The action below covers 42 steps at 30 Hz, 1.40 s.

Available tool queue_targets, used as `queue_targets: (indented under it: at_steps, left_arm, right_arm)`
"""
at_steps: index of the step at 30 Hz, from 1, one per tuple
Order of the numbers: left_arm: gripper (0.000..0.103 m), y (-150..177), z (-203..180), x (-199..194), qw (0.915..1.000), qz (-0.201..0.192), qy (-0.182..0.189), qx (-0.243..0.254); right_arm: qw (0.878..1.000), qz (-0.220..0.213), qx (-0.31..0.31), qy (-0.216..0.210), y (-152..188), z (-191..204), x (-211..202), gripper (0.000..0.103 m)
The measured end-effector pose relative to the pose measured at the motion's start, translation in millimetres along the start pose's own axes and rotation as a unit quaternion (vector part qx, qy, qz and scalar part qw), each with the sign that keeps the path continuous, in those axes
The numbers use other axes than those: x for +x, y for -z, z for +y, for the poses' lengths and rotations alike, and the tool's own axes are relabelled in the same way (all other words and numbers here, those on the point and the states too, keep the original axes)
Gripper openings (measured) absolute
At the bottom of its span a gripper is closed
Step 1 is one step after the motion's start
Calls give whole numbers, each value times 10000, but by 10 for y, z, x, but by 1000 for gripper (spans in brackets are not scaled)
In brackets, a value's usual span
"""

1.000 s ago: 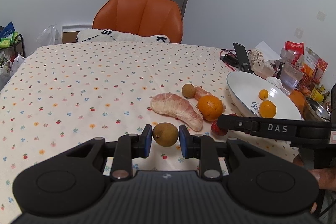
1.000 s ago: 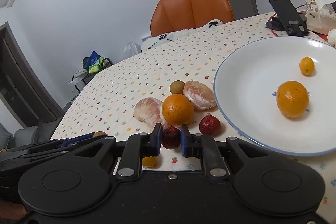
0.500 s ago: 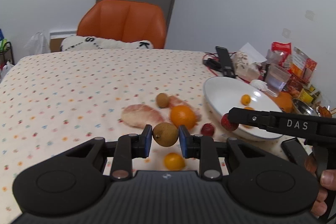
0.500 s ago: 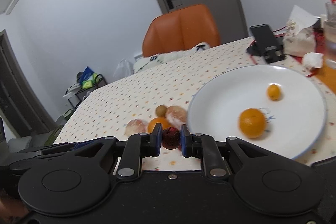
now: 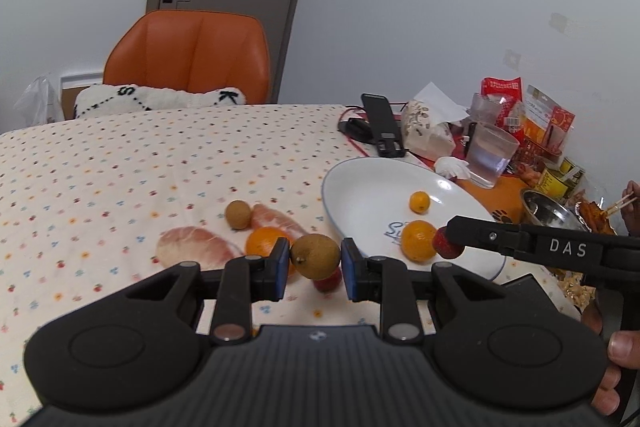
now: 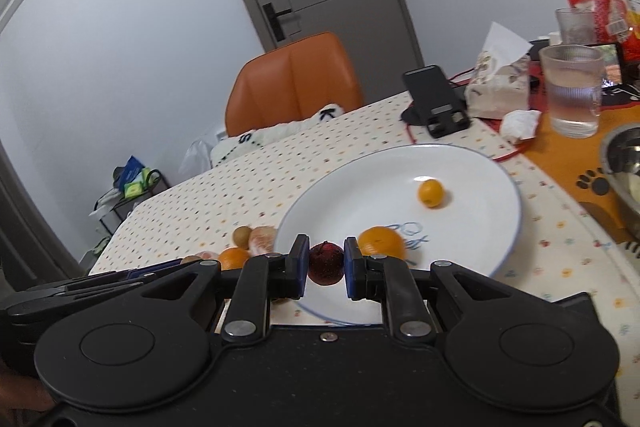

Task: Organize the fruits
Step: 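Release the kiwi onto the plate with the left gripper while the right releases the plum there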

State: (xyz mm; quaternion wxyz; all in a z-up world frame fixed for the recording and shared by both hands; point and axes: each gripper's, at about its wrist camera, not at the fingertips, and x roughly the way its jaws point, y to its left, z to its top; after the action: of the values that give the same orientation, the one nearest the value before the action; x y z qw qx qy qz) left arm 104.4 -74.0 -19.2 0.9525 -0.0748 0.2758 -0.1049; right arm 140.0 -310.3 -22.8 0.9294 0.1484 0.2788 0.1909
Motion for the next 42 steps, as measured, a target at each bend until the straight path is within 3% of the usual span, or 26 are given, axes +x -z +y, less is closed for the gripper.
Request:
queue_targets:
  at_steps: [13, 20, 31, 37, 40, 42]
  left_arm:
    - [26, -59, -182, 181, 9998, 50, 147, 101]
    - [26, -71, -247, 316, 9996, 122, 205, 114]
    - [27, -101, -385, 467, 9992, 198, 292, 168]
    - [33, -114, -379, 441, 9995, 219, 185, 167]
    - [47, -90, -295, 398, 9994, 317, 88, 66]
    - [56, -67, -234, 337, 9995, 305, -6, 28]
  right_arm:
    - [9995, -98, 102, 286, -65, -259, -22, 17]
    - [9991, -9, 208, 366, -34, -370, 4, 23]
    - [9988, 136, 257, 389, 34, -421, -3, 23]
    - [9989, 189, 247, 354, 58, -389, -7, 30]
    - [9990, 197, 231, 317, 69, -342, -5, 34]
    - [9992, 189, 210, 292, 76, -301, 0, 42]
